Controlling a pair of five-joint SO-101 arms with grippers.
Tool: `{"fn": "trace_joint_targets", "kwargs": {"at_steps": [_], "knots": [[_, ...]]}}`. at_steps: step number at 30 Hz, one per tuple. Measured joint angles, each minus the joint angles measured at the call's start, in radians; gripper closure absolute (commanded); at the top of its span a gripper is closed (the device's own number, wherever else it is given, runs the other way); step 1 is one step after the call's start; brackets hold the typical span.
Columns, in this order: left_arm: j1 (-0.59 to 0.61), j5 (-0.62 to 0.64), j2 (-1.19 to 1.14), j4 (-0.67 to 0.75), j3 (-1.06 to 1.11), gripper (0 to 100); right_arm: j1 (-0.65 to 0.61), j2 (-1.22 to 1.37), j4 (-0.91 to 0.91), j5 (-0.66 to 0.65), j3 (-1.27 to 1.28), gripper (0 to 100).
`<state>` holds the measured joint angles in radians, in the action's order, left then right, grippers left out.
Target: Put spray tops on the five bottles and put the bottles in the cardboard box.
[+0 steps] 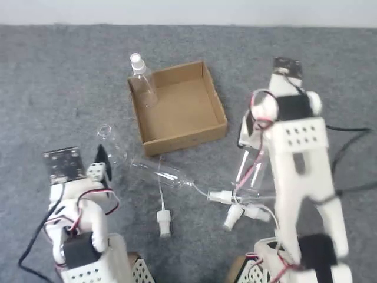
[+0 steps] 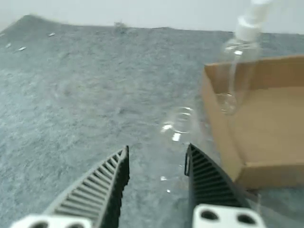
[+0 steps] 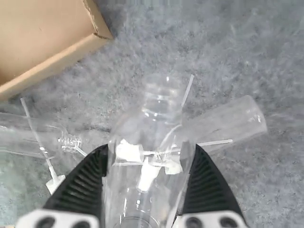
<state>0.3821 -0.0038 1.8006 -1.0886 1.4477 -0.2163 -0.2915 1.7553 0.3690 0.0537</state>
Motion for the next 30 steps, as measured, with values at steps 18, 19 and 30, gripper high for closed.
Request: {"fn": "trace_joint_targets", "kwargs": {"at_steps": [18,19,30], "knots": [[-0.436,-0.226,0.000,-0.117,-0.103,82,0.241,-0.305,-0.046,0.000,0.094,99.2],[-0.456,-0.233,0.000,-0.117,-0.103,82,0.269,-0.316,-0.054,0.000,0.094,99.2],[-0.606,-0.293,-0.359,-0.117,-0.192,82,0.376,-0.336,-0.097,-0.003,0.095,99.2]]}}
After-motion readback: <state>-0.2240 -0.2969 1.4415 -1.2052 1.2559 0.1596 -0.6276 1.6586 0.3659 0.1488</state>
